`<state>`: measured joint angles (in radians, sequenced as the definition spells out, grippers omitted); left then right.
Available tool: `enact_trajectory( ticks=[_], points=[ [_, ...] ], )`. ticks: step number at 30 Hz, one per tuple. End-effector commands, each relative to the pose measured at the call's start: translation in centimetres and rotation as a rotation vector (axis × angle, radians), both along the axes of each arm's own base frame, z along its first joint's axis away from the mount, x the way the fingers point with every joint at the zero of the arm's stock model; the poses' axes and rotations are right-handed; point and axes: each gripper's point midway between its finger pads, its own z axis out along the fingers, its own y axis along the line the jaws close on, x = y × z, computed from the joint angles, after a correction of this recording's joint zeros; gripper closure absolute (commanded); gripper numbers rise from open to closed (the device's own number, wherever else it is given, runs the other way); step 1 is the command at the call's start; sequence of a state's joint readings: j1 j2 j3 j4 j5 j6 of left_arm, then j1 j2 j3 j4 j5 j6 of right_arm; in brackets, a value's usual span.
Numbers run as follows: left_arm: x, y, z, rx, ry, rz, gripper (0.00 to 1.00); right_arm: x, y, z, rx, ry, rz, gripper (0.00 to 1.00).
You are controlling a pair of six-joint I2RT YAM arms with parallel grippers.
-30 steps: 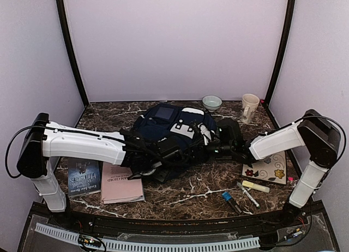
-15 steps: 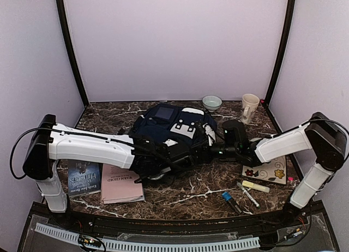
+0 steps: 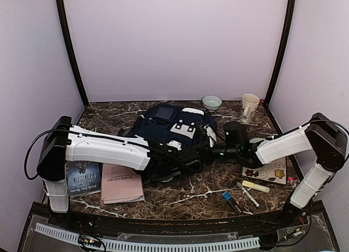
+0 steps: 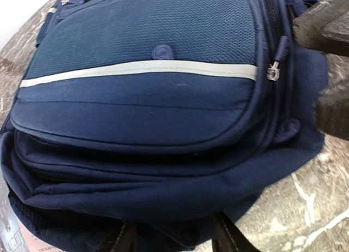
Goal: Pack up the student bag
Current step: Grab the largest pocket of the student bag.
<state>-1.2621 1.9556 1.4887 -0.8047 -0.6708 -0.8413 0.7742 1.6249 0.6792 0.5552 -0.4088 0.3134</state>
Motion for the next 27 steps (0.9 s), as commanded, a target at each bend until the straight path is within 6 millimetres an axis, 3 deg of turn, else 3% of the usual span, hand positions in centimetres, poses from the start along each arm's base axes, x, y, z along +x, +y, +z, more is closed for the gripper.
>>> enact_trajectory(
  ticks=[1,6,13,21,24,27],
  points=[
    [0.4,2.0,1.1,0.096,-0.066,0.069,0.59,-0.2,0.3,1.3,0.046,-0.033,0.018,0.45],
    [0.6,2.0,1.4,0.108,-0.076,0.054,0.8,-0.2,0.5,1.5,0.054,-0.033,0.017,0.46],
    [0.9,0.2,3.1,0.041,-0.096,-0.025,1.0,-0.1,0.7,1.2,0.058,-0.021,0.022,0.49],
    [1.7,0.2,5.6,-0.004,-0.124,-0.07,1.0,-0.4,1.1,1.3,0.042,-0.035,0.051,0.51],
    [1.6,0.1,5.9,-0.051,-0.102,-0.127,1.0,-1.1,1.5,1.0,0.008,-0.06,0.094,0.48],
    [1.5,-1.3,6.8,-0.179,-0.087,-0.217,1.0,-2.0,1.8,1.1,-0.018,-0.1,0.135,0.43]
  ],
)
